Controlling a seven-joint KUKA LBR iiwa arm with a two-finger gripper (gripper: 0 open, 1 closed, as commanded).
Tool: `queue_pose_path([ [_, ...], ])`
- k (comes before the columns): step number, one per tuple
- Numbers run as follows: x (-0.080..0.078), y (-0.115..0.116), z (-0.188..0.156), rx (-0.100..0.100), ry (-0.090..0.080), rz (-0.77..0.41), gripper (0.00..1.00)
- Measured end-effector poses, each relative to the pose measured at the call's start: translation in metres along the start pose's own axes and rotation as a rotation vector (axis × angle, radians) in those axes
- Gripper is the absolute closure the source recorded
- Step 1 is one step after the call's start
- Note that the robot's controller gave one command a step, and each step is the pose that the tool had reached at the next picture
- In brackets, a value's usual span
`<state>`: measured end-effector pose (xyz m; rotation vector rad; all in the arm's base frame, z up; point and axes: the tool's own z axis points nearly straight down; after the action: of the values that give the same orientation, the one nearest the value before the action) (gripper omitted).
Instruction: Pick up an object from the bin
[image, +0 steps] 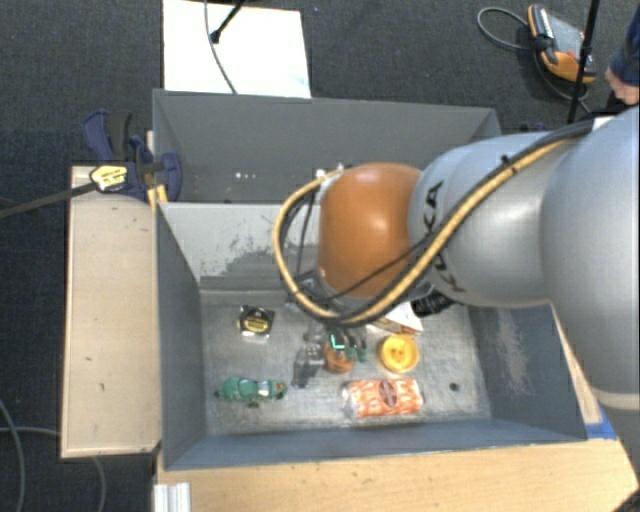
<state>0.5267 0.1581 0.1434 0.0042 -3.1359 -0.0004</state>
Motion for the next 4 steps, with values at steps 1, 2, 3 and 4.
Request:
queue_pose_path([
  [1,-0.002,-0.001,-0.004,-0.001,-0.008,0.005,0.0],
  [2,0.013,0.061,0.059,-0.003,-0.014,-0.029,0.0],
  [3,0.017,0.082,0.074,-0.001,-0.008,-0.039,0.0],
  [4,0.035,0.084,0.042,0.0,-0.006,0.022,0.0],
])
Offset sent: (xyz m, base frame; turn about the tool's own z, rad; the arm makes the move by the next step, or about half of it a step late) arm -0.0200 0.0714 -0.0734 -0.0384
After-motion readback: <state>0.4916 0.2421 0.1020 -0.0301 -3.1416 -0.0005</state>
